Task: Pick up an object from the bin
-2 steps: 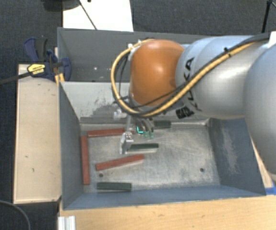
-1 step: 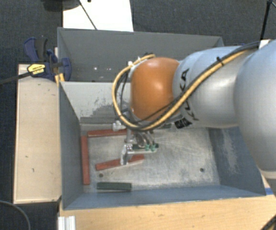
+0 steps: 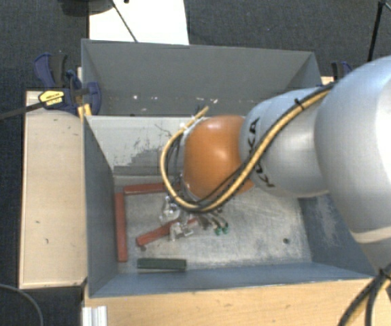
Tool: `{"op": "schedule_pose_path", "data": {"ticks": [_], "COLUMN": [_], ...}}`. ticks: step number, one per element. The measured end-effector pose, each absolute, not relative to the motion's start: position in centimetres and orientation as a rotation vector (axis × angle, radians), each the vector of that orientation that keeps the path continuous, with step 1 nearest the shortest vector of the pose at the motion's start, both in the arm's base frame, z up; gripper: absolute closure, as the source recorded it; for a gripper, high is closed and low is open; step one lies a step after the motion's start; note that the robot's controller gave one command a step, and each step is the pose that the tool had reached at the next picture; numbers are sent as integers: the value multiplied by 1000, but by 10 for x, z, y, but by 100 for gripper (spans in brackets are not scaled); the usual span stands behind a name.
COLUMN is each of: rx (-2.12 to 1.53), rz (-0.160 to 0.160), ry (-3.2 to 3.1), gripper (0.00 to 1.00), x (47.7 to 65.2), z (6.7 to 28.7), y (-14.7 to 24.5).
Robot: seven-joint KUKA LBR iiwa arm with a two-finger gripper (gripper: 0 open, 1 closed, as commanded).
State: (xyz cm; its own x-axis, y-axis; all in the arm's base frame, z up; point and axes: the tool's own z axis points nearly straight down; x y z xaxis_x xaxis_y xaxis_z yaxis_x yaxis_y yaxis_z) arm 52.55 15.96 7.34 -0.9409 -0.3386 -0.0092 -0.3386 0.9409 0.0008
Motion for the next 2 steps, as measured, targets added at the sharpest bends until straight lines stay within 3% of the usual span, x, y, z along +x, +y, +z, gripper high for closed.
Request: {"op": "schedule_pose_path", "data": {"ticks": [1,2], "rx": [-535,-610], "rz": [4,1], "ry": [3087,3082], "gripper": [100,100], "x": [525,543], "z": [73,272], "y": [160,153]}}
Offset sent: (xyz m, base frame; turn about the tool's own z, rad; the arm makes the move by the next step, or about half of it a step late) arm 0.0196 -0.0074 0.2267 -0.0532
